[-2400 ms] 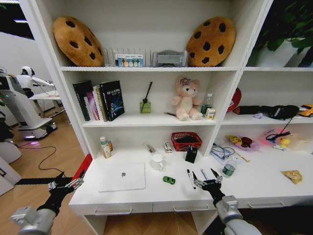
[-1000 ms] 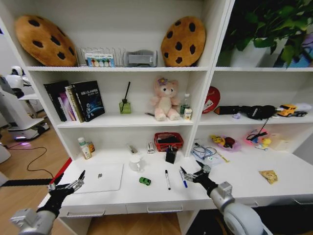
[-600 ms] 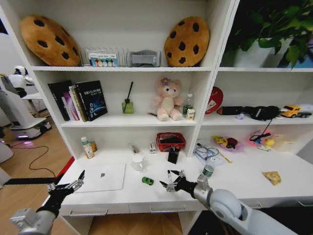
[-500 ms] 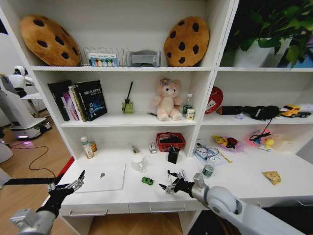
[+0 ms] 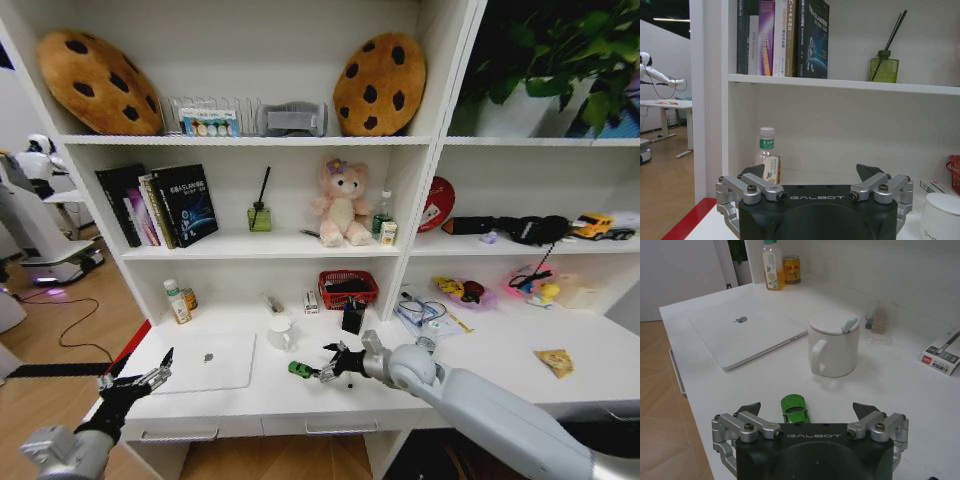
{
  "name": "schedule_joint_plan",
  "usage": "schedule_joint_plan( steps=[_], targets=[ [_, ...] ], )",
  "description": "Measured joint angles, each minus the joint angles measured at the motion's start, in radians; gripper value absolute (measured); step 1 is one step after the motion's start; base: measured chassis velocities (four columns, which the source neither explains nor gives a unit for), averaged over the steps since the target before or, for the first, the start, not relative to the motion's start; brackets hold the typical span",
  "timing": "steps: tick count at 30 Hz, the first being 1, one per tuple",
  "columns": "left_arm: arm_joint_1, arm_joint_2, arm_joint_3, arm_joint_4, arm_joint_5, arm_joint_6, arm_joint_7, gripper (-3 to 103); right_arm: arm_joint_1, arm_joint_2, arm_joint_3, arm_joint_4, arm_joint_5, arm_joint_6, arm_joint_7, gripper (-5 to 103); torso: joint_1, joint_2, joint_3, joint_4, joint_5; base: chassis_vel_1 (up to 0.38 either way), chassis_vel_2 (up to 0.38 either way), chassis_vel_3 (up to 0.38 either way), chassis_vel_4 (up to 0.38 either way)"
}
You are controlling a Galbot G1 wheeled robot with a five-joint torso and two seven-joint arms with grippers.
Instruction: Organize the objects on the table.
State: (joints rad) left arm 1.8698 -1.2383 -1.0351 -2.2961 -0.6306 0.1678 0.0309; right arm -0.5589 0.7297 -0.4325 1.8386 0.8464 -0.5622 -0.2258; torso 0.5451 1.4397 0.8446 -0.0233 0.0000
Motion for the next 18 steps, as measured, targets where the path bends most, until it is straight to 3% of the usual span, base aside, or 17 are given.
schedule_joint_plan(
  steps=[7,14,18],
  targets=[
    [0.000,0.000,0.000,0.000,0.000,0.000,0.000,100,0.046,0.036,-0.087,-0.028,-0.020,-0.042,0.025,100,0.000,0.000,0.000,-0.0003,0.0000,0.000,0.000,0.000,0.000],
    [0.000,0.000,0.000,0.000,0.000,0.000,0.001,100,0.076,0.092,-0.167,-0.063,-0.029,-0.073,0.101,101,0.000,0.000,0.000,-0.0001,-0.0001,0.000,0.000,0.000,0.000],
    [0.000,0.000,0.000,0.000,0.000,0.000,0.001,100,0.098,0.127,-0.184,-0.094,-0.024,-0.072,0.149,94,0.000,0.000,0.000,0.0000,0.0000,0.000,0.000,0.000,0.000]
  ],
)
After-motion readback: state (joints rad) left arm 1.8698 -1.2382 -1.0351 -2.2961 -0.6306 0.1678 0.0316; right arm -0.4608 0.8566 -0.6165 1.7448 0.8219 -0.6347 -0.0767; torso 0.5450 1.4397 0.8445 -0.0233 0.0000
